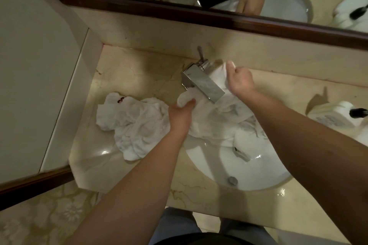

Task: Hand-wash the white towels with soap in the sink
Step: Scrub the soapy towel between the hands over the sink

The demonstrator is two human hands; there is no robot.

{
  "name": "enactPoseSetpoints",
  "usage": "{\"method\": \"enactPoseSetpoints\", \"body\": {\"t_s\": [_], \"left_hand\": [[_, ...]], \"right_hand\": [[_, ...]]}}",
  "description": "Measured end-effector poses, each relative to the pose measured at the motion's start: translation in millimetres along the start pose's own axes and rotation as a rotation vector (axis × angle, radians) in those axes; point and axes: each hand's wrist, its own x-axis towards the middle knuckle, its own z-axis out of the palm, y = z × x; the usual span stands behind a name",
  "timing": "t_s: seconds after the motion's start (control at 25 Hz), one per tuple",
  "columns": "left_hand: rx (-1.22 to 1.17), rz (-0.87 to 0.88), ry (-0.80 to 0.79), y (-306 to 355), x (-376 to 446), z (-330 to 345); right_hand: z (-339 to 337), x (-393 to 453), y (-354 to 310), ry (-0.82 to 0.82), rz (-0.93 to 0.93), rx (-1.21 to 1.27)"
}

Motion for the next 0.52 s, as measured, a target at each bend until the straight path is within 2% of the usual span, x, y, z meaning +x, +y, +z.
{"method": "enactPoseSetpoints", "body": {"t_s": [0.12,0.24,0.36,0.44,0.52], "left_hand": [[0.156,-0.017,0.004,1.1,-7.9,4.2],[0.357,0.041,-0.099,-11.9,-16.9,5.0],[0.351,0.105,-0.102,-19.6,-30.5,-0.2],[0.291,0.139,-0.076,-16.7,-35.5,-5.8],[0.264,0.168,-0.115,-7.9,-44.2,-9.5]], "right_hand": [[-12.6,-32.2,35.5,-0.029,0.081,-0.034],[-25.7,-60.9,67.6,-0.056,0.164,0.000],[-43.3,-91.0,89.6,-0.157,0.235,0.166],[-58.9,-111.0,101.3,-0.244,0.149,0.141],[-73.2,-128.7,108.3,-0.246,0.041,0.027]]}}
